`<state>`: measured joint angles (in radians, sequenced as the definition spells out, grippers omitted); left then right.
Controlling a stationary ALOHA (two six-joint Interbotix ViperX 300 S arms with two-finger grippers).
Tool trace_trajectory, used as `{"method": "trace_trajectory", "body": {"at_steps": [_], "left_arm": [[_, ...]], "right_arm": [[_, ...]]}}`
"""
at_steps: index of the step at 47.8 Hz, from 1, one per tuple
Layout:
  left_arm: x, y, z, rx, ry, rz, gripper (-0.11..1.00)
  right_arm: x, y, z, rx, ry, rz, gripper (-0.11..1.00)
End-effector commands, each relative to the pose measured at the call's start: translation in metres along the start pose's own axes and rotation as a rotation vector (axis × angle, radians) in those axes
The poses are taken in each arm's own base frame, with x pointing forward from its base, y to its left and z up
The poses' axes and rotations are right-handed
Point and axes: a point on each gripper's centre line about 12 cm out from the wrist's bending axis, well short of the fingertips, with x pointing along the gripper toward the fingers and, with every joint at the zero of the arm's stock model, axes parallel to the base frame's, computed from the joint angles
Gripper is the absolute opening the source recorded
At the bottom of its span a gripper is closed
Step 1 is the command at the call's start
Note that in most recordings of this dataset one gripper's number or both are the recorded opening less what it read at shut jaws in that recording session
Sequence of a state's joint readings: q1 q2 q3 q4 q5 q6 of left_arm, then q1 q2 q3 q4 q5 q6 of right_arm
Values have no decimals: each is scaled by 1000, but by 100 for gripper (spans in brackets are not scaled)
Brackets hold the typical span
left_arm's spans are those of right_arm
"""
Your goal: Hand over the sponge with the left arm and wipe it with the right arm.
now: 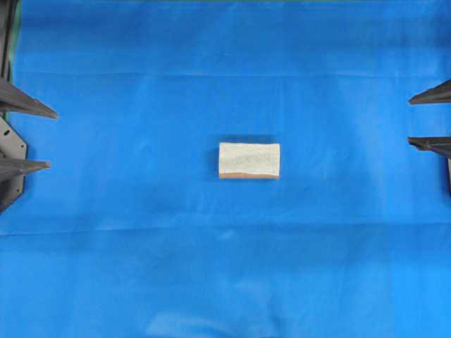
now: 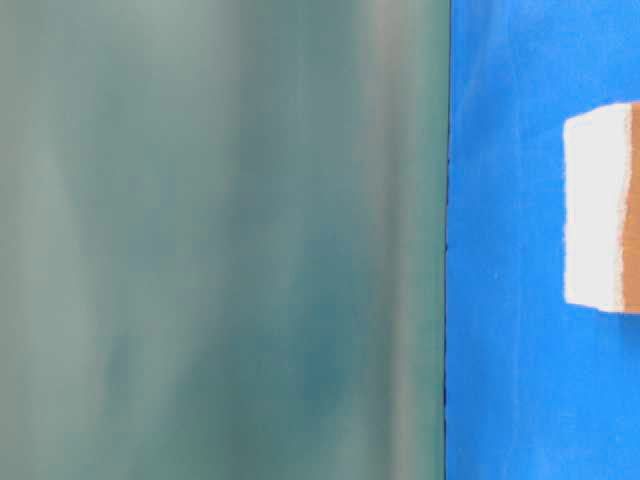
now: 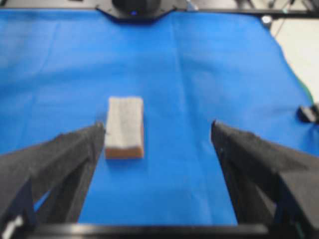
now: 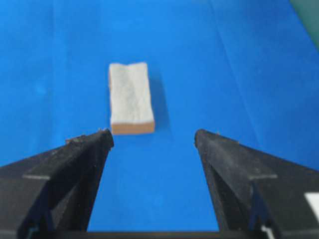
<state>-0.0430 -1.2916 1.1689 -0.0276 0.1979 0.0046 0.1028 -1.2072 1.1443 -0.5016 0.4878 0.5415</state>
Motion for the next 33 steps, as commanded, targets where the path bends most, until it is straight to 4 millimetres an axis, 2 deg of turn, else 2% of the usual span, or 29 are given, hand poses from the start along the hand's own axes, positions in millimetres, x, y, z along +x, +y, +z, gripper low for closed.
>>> {"method": "trace_trajectory", "body": {"at_steps": [1,12,33], "left_arm": [[-5,2,-8,-1,1,12,85],[-7,3,-26,-3,59,18,85],[-7,3,-30,-5,67,18,85]], "right_arm": [[-4,0,-5,18,-14,11,72],[-2,0,-26,46,14,23,72],[-3,0,-25,51,5,26,71]]}}
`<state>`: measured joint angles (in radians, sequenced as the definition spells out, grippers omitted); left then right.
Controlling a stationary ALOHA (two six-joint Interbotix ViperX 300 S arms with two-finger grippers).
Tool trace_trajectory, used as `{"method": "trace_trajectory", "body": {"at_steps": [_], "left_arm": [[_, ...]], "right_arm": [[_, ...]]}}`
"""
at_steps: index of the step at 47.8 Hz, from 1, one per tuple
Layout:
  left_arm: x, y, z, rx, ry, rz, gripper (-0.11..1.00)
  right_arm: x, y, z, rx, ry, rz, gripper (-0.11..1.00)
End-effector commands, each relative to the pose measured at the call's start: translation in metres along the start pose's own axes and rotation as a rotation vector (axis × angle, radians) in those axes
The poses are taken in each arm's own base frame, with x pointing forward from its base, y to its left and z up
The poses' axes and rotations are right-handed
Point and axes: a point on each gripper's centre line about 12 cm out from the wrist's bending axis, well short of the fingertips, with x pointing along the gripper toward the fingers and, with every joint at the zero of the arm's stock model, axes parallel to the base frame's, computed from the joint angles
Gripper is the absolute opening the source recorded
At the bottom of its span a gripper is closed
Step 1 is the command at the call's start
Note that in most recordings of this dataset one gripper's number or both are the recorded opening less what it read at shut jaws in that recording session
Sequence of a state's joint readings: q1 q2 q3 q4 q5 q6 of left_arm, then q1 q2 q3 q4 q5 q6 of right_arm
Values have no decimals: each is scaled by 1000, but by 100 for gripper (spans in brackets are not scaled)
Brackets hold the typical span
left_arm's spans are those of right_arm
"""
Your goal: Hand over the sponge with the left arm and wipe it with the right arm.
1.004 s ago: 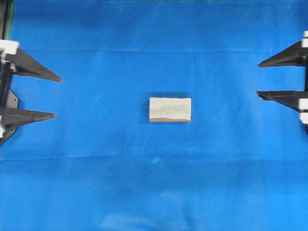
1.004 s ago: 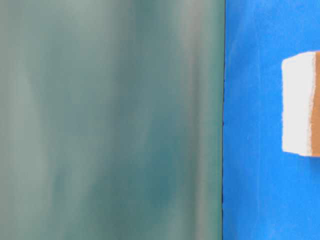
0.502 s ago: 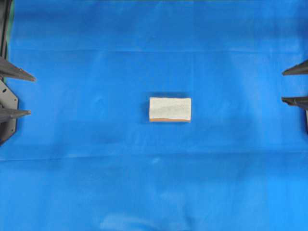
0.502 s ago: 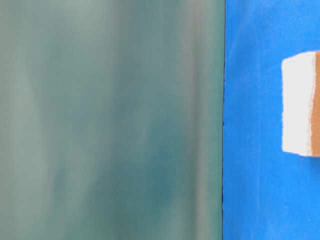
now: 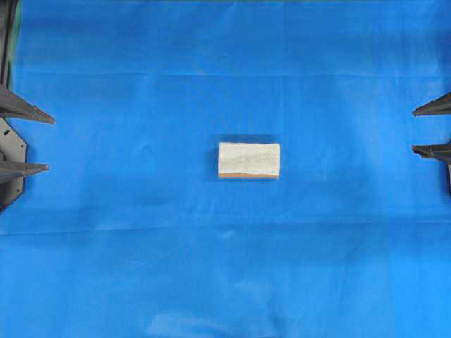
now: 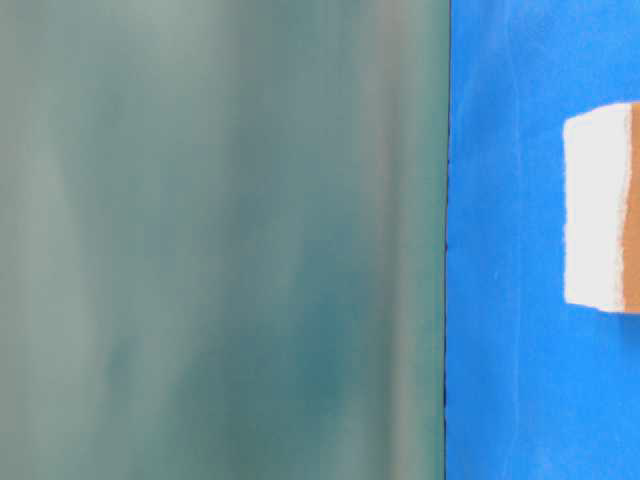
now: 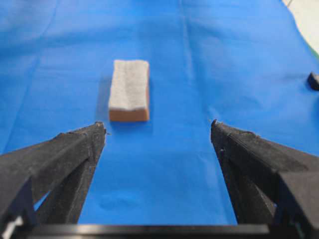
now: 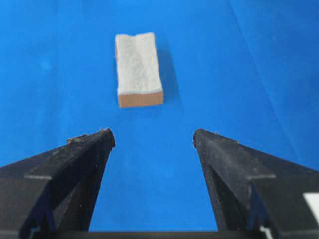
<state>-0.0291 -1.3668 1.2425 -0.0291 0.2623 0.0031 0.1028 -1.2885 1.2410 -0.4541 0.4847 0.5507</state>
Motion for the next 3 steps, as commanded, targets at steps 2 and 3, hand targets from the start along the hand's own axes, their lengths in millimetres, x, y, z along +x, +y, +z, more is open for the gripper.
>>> {"method": "trace_trajectory", "body": {"at_steps": [2,3], "left_arm": [[1,1,-1,1,4,6,85],[1,1,-1,-1,3,7,85]], "right_arm": [[-1,1,6,3,-14,6,71],[-1,1,6,5,-16,6,71]]}}
